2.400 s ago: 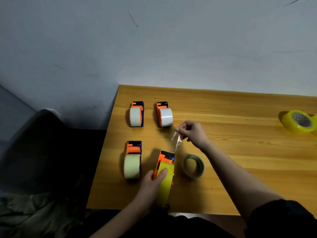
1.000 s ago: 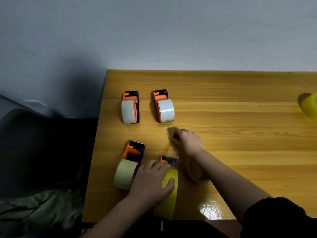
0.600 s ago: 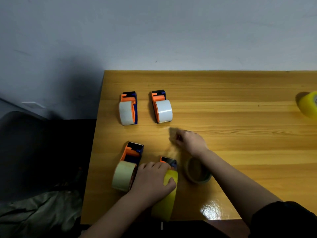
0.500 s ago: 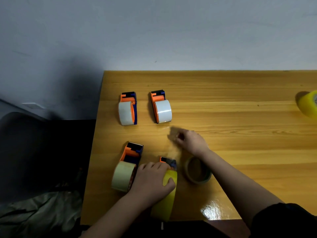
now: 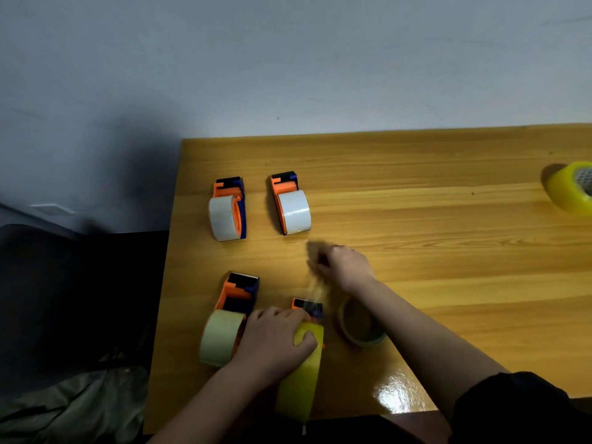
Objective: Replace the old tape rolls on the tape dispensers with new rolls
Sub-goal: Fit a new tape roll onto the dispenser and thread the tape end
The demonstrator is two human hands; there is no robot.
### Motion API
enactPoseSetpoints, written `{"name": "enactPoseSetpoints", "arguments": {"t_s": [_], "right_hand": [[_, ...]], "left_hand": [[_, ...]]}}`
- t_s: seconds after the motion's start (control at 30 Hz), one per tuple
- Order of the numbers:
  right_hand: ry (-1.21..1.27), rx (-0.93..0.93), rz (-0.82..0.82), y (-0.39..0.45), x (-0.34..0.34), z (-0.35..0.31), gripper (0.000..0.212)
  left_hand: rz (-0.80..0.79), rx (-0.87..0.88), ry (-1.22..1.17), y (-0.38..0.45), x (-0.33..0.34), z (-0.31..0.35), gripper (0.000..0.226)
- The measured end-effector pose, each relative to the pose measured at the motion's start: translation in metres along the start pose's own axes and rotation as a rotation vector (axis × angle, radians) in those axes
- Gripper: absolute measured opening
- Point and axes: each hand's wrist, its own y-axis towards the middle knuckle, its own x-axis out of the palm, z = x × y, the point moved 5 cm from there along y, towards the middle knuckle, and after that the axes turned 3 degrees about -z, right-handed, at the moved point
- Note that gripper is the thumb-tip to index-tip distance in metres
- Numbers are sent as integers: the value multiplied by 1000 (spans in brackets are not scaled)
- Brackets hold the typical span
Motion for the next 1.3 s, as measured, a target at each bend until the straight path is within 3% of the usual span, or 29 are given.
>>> {"name": "enactPoseSetpoints", "arguments": {"t_s": [0.2,0.43,0.67,0.8,0.97,1.3], "right_hand": [[2,-14,-7,1,5,-5,33],[80,-47,-1,4,8,-12,31],[75,-102,12,9,12,-22,25],[48,-108,22,12,16,-24,24],[-3,-108,73,14,21,-29,29],[67,-94,100,15,28,-26,31]], "left_hand": [[46,2,58,2,1,2,59],[134,49,131,0,-2,3,85],[114,26,125,0,-3,1,84],[106,6,136,0,-5,-1,55],[133,62,248,-1,-9,6,82],[131,98,273,-4,-10,7,75]]}}
